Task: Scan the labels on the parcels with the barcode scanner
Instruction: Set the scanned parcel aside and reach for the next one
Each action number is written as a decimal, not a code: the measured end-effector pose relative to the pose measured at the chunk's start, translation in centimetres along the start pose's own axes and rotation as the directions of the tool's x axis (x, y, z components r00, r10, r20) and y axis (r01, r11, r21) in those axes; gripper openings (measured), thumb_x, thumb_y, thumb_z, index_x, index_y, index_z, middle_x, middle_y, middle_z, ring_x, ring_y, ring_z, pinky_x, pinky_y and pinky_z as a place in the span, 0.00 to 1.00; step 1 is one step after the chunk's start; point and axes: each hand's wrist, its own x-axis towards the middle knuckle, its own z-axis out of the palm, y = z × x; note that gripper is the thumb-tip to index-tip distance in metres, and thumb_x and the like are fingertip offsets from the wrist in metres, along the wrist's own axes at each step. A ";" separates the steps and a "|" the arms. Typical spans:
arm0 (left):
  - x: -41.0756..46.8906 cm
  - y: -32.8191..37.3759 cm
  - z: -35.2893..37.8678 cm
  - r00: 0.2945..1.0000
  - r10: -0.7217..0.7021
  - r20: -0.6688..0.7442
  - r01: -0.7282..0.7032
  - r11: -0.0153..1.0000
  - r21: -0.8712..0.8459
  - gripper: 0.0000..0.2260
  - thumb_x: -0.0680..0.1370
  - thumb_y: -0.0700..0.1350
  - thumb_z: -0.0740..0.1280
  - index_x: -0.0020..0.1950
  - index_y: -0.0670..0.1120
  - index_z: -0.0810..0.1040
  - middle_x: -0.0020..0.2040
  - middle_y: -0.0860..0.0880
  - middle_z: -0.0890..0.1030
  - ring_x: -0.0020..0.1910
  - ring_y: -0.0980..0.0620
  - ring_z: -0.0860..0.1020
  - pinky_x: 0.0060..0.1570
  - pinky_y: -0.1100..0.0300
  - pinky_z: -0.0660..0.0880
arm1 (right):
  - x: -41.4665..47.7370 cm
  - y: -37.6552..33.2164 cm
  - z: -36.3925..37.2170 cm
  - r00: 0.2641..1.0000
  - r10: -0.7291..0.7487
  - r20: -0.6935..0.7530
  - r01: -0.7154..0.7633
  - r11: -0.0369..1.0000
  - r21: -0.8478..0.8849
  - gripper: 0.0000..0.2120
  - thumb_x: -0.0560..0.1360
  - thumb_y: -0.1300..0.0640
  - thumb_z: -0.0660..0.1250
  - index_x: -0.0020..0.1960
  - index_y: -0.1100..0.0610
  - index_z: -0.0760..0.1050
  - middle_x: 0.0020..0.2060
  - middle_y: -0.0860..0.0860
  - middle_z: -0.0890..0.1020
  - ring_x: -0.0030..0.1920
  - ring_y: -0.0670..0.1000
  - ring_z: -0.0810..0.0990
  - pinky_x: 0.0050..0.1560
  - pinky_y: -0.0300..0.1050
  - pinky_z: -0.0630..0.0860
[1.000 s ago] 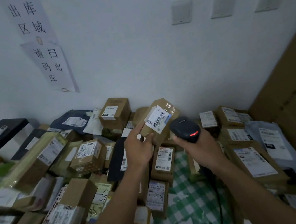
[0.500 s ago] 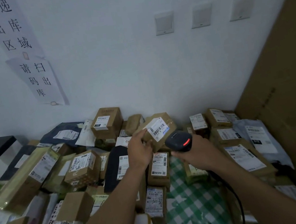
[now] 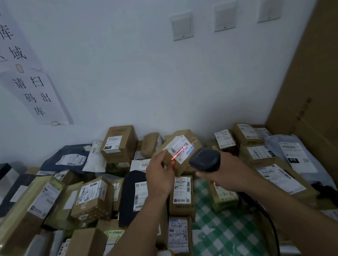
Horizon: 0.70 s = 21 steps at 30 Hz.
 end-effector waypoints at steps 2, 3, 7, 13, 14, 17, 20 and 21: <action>0.5 -0.6 0.3 1.000 -0.020 -0.001 0.019 1.000 -0.017 0.22 0.77 0.37 0.74 0.68 0.53 0.80 0.64 0.55 0.81 0.64 0.55 0.77 0.64 0.50 0.78 | 0.5 0.4 -0.2 1.000 0.000 -0.020 0.000 1.000 0.010 0.19 0.73 0.45 0.77 0.62 0.43 0.78 0.44 0.42 0.85 0.41 0.38 0.83 0.41 0.36 0.74; 0.8 -0.8 0.5 0.999 -0.043 -0.013 0.043 0.998 -0.044 0.22 0.76 0.37 0.74 0.68 0.53 0.81 0.63 0.56 0.81 0.63 0.55 0.78 0.64 0.50 0.78 | 0.9 0.5 -0.5 0.999 0.003 -0.035 -0.002 1.000 0.018 0.19 0.73 0.44 0.77 0.62 0.43 0.78 0.44 0.42 0.86 0.42 0.39 0.83 0.41 0.37 0.75; 2.8 -1.0 0.8 0.960 -0.273 -0.069 0.243 0.928 -0.282 0.20 0.77 0.39 0.74 0.68 0.50 0.81 0.59 0.53 0.84 0.58 0.55 0.81 0.57 0.60 0.79 | 2.6 0.7 -1.8 0.991 -0.002 -0.137 0.013 0.997 0.078 0.18 0.73 0.46 0.78 0.61 0.44 0.79 0.48 0.42 0.85 0.48 0.41 0.82 0.42 0.38 0.74; 6.2 -1.5 3.4 0.887 -0.462 -0.006 0.412 0.797 -0.441 0.18 0.78 0.41 0.74 0.68 0.50 0.80 0.59 0.53 0.84 0.58 0.52 0.81 0.63 0.50 0.79 | 7.1 1.0 -3.8 0.963 -0.013 -0.269 0.034 0.997 0.073 0.11 0.73 0.45 0.77 0.52 0.47 0.80 0.42 0.43 0.84 0.44 0.42 0.82 0.39 0.39 0.73; 6.9 -1.6 4.3 0.873 -0.487 0.035 0.450 0.775 -0.444 0.18 0.78 0.42 0.73 0.68 0.51 0.80 0.59 0.53 0.84 0.57 0.51 0.81 0.61 0.50 0.79 | 8.1 1.2 -4.0 0.963 -0.013 -0.270 0.029 0.998 0.055 0.11 0.73 0.46 0.77 0.51 0.49 0.80 0.41 0.43 0.84 0.43 0.41 0.81 0.38 0.38 0.72; 8.9 -1.7 7.2 0.824 -0.545 0.154 0.547 0.694 -0.467 0.15 0.79 0.43 0.73 0.65 0.49 0.81 0.56 0.51 0.83 0.48 0.54 0.79 0.48 0.59 0.77 | 11.3 1.9 -4.3 0.967 0.023 -0.255 -0.014 0.999 0.039 0.13 0.74 0.47 0.77 0.54 0.51 0.80 0.42 0.44 0.83 0.44 0.42 0.80 0.36 0.36 0.69; 10.5 -2.2 10.9 0.760 -0.617 0.203 0.633 0.634 -0.443 0.13 0.79 0.44 0.73 0.63 0.50 0.80 0.56 0.50 0.81 0.51 0.48 0.79 0.52 0.53 0.77 | 14.5 3.8 -4.1 0.973 0.073 -0.218 -0.059 0.996 0.070 0.16 0.73 0.46 0.78 0.58 0.49 0.80 0.47 0.46 0.85 0.49 0.46 0.83 0.40 0.39 0.74; 11.0 -2.8 12.2 0.744 -0.637 0.202 0.652 0.626 -0.428 0.11 0.78 0.45 0.74 0.60 0.51 0.80 0.57 0.49 0.81 0.53 0.46 0.80 0.53 0.51 0.78 | 15.5 4.6 -3.8 0.975 0.088 -0.206 -0.073 0.994 0.077 0.19 0.73 0.46 0.78 0.61 0.48 0.79 0.50 0.45 0.85 0.52 0.46 0.82 0.43 0.41 0.76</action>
